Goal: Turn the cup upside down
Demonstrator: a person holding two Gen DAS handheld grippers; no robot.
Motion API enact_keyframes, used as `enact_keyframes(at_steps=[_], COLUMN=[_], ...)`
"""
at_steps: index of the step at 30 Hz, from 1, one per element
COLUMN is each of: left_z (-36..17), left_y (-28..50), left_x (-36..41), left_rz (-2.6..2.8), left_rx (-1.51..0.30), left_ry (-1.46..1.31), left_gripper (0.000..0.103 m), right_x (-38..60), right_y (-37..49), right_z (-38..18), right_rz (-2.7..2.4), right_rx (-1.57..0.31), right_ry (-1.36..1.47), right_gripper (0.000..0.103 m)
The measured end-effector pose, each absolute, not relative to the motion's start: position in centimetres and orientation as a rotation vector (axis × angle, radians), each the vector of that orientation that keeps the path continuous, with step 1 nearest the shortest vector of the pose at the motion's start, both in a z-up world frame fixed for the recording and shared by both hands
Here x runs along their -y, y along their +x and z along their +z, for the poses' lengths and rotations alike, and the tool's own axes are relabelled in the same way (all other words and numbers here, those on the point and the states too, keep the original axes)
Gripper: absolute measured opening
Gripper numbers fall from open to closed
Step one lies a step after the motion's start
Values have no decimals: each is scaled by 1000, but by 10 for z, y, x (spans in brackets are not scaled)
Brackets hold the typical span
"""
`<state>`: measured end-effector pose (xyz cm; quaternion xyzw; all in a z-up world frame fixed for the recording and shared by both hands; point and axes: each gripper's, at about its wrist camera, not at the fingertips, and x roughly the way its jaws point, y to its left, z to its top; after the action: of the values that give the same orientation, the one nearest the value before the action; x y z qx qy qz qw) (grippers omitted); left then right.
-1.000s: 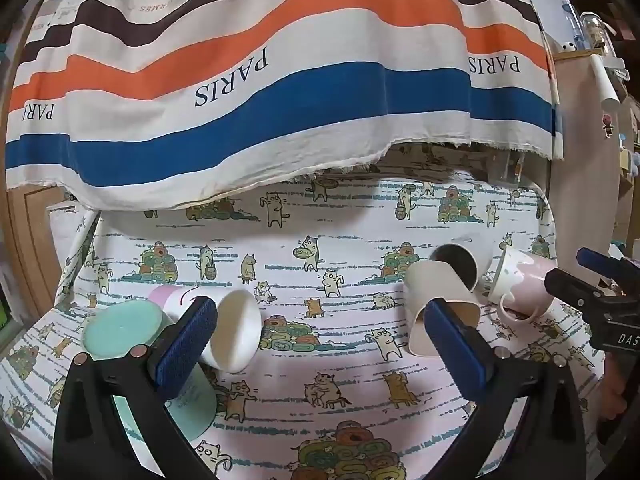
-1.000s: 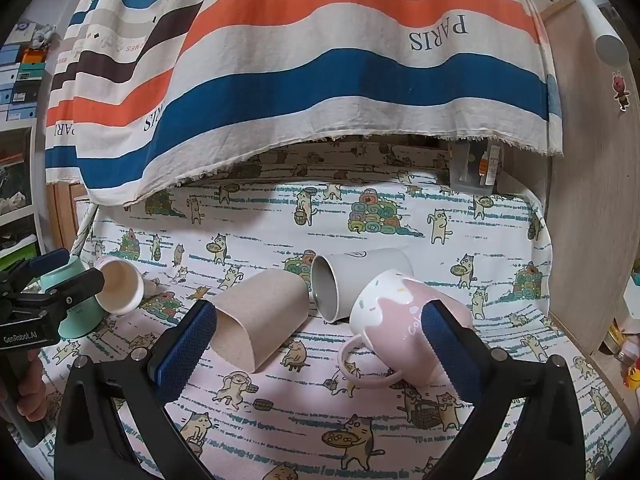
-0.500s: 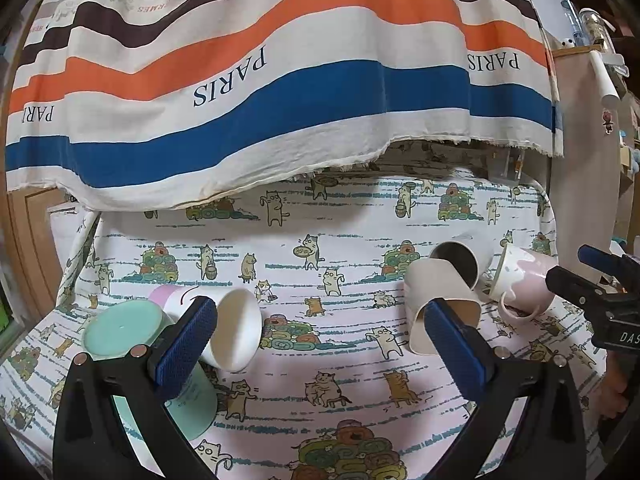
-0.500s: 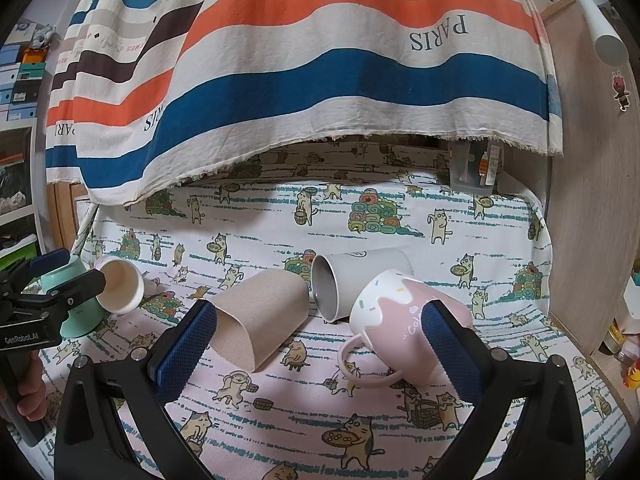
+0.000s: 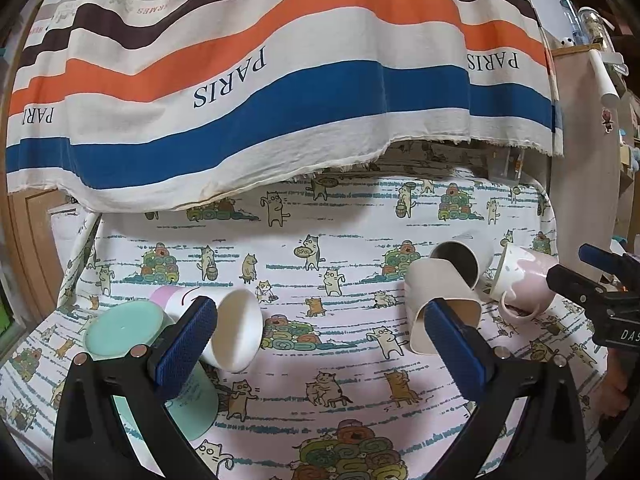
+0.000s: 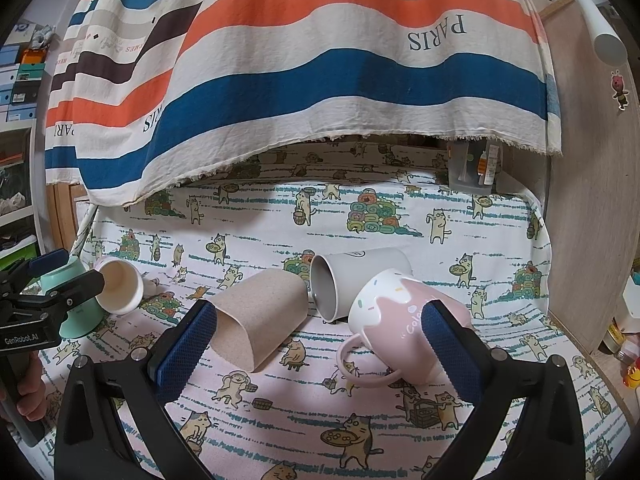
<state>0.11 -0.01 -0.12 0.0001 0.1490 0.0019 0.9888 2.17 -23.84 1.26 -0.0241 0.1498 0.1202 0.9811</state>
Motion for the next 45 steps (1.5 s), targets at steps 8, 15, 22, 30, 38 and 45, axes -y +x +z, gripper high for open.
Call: enact_keyframes(at_steps=[8,15,22,30,38,45], left_z=[-2,-2,-2,-1,1,1], left_y=[1,1,1,1,-2,-2], left_x=[0,0,0,-1,-1,-1], left_rz=[4,4,5,6,3,2], left_rx=[-297,-297,-297,-298,-286,-282], left_ry=[1,2,3,3,21,18], left_gripper=[103,103,103,103,103,103], right_x=[238,238,238,237,235,238], right_y=[22,22,21,23,22,21], right_z=[13,13,13,13,13,12], right_rz=[242,241,242,248,246,245], right_rx=[-302,-302,-302,-301,-303,-304], right_ry=[-48,-48,-48,-55,-53,-51], right_gripper=[103,103,103,103,103,103])
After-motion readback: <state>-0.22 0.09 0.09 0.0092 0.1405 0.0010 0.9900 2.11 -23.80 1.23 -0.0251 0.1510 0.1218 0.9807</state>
